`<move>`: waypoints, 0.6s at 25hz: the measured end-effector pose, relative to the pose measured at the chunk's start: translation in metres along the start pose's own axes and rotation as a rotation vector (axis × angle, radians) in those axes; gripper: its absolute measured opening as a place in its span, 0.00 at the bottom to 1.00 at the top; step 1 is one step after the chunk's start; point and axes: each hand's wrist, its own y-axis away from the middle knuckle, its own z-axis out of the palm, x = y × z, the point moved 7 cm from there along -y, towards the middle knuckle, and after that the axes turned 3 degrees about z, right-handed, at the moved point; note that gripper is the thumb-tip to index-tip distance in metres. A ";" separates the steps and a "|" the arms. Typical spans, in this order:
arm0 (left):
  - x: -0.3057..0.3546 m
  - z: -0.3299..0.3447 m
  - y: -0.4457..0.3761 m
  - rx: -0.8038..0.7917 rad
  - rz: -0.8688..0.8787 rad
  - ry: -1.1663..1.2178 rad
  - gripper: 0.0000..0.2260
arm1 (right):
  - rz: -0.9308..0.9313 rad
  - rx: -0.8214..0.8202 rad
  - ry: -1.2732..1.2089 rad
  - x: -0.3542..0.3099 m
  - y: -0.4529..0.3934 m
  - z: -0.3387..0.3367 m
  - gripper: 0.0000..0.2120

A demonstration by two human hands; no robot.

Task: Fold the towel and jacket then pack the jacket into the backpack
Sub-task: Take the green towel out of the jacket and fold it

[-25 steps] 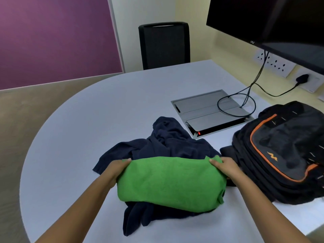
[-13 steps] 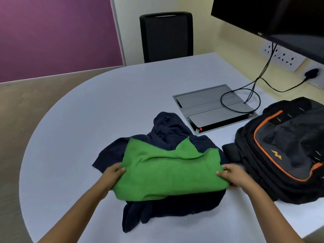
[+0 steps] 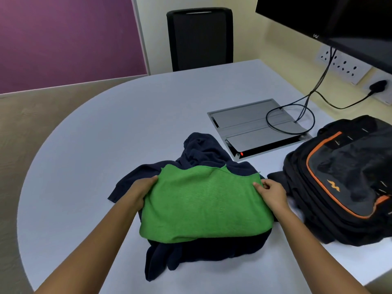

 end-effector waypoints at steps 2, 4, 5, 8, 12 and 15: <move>0.019 -0.002 0.004 0.065 0.177 -0.172 0.07 | -0.049 0.015 -0.159 -0.012 0.008 -0.006 0.08; 0.028 -0.001 0.018 0.065 0.270 -0.177 0.03 | -0.059 0.034 -0.454 -0.019 0.018 -0.016 0.05; 0.027 -0.002 0.023 0.066 0.279 -0.126 0.01 | -0.060 0.076 -0.579 -0.019 0.025 -0.023 0.06; 0.019 -0.004 0.046 0.090 0.276 -0.014 0.06 | -0.073 0.183 -0.747 -0.022 0.043 -0.036 0.07; 0.023 0.019 0.083 0.019 0.378 0.041 0.08 | -0.086 0.215 -0.774 -0.051 0.061 -0.029 0.10; 0.029 0.050 0.115 -0.025 0.481 0.021 0.09 | -0.161 0.146 -0.721 -0.093 0.081 -0.013 0.10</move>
